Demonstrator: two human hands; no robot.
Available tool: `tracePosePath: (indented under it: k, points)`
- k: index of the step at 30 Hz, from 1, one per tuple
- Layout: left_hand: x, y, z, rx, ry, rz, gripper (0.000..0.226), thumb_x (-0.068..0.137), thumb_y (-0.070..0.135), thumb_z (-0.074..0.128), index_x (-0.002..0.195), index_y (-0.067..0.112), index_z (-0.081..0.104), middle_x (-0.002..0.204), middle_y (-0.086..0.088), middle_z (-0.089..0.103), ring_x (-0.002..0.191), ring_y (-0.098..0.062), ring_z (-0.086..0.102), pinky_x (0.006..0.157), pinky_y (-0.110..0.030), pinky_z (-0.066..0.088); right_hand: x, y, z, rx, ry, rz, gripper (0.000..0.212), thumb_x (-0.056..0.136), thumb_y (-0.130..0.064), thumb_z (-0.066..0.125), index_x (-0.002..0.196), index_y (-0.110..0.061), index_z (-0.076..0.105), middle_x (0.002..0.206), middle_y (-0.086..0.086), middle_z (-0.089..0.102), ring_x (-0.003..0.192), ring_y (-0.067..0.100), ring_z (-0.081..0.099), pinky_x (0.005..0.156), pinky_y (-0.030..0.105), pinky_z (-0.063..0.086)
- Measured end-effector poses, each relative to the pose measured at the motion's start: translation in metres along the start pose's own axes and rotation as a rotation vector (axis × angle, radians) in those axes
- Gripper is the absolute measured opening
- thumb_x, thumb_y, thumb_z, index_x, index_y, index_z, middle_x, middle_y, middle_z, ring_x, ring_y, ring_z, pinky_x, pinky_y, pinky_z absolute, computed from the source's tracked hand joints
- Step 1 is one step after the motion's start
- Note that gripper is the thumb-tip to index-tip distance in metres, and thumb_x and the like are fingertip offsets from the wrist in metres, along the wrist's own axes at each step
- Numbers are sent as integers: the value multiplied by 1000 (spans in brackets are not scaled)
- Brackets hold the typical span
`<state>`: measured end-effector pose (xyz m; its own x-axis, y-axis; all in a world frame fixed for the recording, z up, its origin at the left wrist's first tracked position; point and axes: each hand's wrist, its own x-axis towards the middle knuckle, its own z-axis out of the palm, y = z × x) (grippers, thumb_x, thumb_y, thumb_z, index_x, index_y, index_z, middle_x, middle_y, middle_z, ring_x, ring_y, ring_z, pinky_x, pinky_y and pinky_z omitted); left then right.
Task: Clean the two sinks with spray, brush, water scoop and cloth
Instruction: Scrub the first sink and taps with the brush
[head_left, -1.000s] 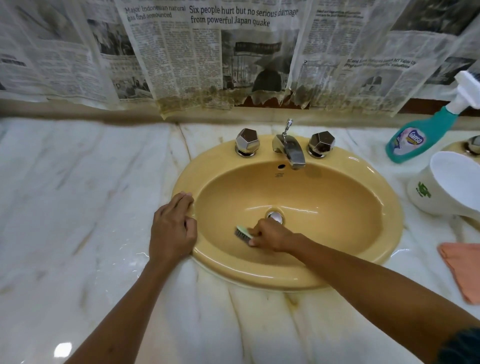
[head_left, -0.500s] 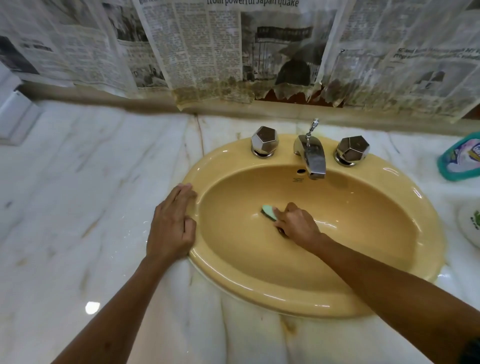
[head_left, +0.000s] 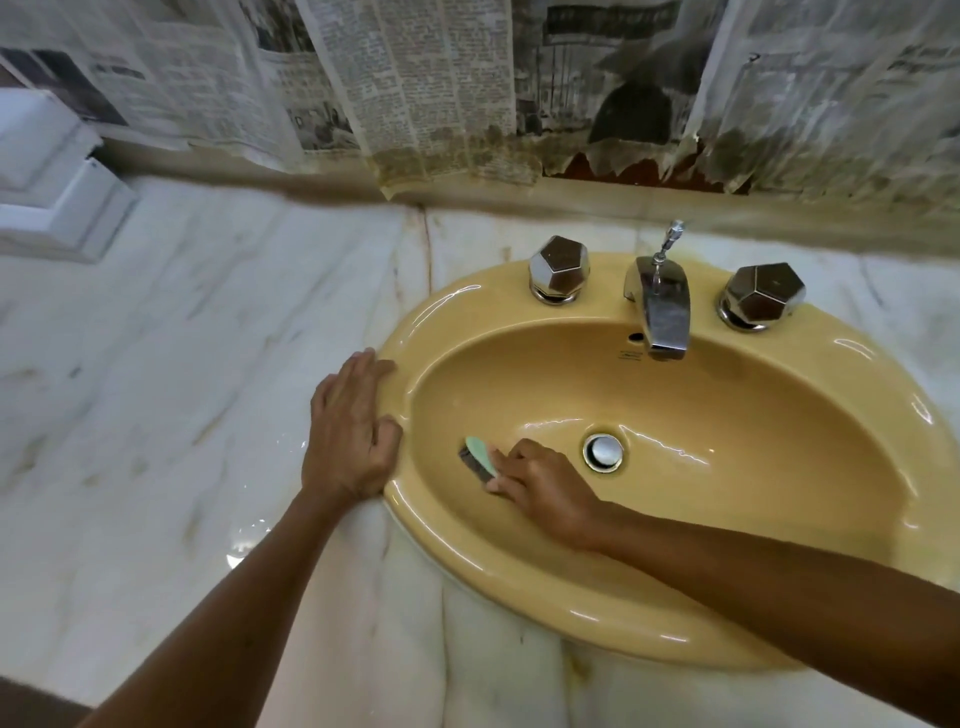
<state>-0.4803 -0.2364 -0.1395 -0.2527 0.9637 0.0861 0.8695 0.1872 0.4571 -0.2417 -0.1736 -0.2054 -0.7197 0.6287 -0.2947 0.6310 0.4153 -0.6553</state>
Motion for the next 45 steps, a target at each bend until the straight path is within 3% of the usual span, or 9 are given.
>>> tracePosePath:
  k: [7, 13, 18, 23, 29, 34, 38, 40, 45]
  points:
    - [0, -1, 0, -12, -6, -18, 63, 76, 31, 36, 135, 14, 47, 145, -8, 46, 142, -23, 33, 116, -47, 23, 30, 25, -17, 2, 173, 228, 44, 95, -35, 61, 137, -24, 57, 101, 16, 58, 103, 34, 57, 81, 35, 42]
    - [0, -3, -1, -14, -7, -22, 64, 75, 32, 36, 136, 14, 47, 146, -9, 46, 142, -24, 34, 116, -49, 24, 12, -26, -1, 316, 44, -65, 43, 87, -27, 73, 128, -17, 65, 99, 11, 64, 94, 20, 59, 84, 29, 42]
    - [1, 0, -1, -27, -4, -25, 64, 74, 32, 35, 134, 14, 47, 144, -9, 47, 140, -25, 36, 115, -50, 25, 46, -14, -16, 498, 374, 279, 44, 79, -20, 81, 121, -17, 69, 103, 5, 68, 93, 14, 60, 77, 19, 40]
    - [1, -1, -2, -24, -1, -17, 66, 74, 33, 37, 136, 11, 46, 144, -10, 47, 139, -26, 38, 114, -50, 27, 29, -40, -6, 581, 68, 33, 46, 80, -17, 80, 124, -12, 67, 101, -3, 63, 93, 5, 57, 84, 13, 41]
    - [1, -1, -2, -27, 0, -9, 65, 75, 33, 37, 136, 12, 45, 144, -8, 47, 139, -26, 38, 114, -48, 26, 46, -43, -8, 704, 256, 80, 43, 80, -11, 79, 121, -10, 68, 100, -1, 63, 94, 9, 58, 83, 10, 40]
    - [2, 1, -3, -37, 3, -13, 63, 75, 33, 37, 135, 14, 45, 144, -7, 47, 137, -24, 39, 115, -46, 26, 31, -26, -7, 498, 13, -197, 40, 82, -14, 78, 120, -10, 69, 99, -2, 61, 92, 10, 59, 86, 16, 42]
    - [2, 4, -1, -39, 8, -4, 63, 76, 32, 36, 134, 11, 47, 144, -9, 47, 137, -26, 40, 114, -47, 28, 54, -35, -14, 414, 426, -185, 39, 81, -20, 77, 118, -13, 71, 101, 6, 65, 88, 19, 64, 82, 29, 51]
    - [2, 1, -4, -36, 22, -11, 62, 76, 32, 36, 133, 11, 47, 142, -9, 48, 135, -28, 41, 112, -48, 29, 54, -37, -10, 372, 450, -208, 39, 83, -24, 74, 120, -13, 70, 102, 7, 65, 86, 23, 64, 78, 34, 53]
    - [1, 2, -2, -46, 22, -10, 61, 75, 33, 36, 132, 13, 46, 140, -9, 50, 130, -31, 44, 112, -51, 30, 21, 24, -22, -241, -64, -156, 45, 96, -38, 58, 137, -19, 54, 115, 13, 59, 104, 33, 58, 82, 37, 46]
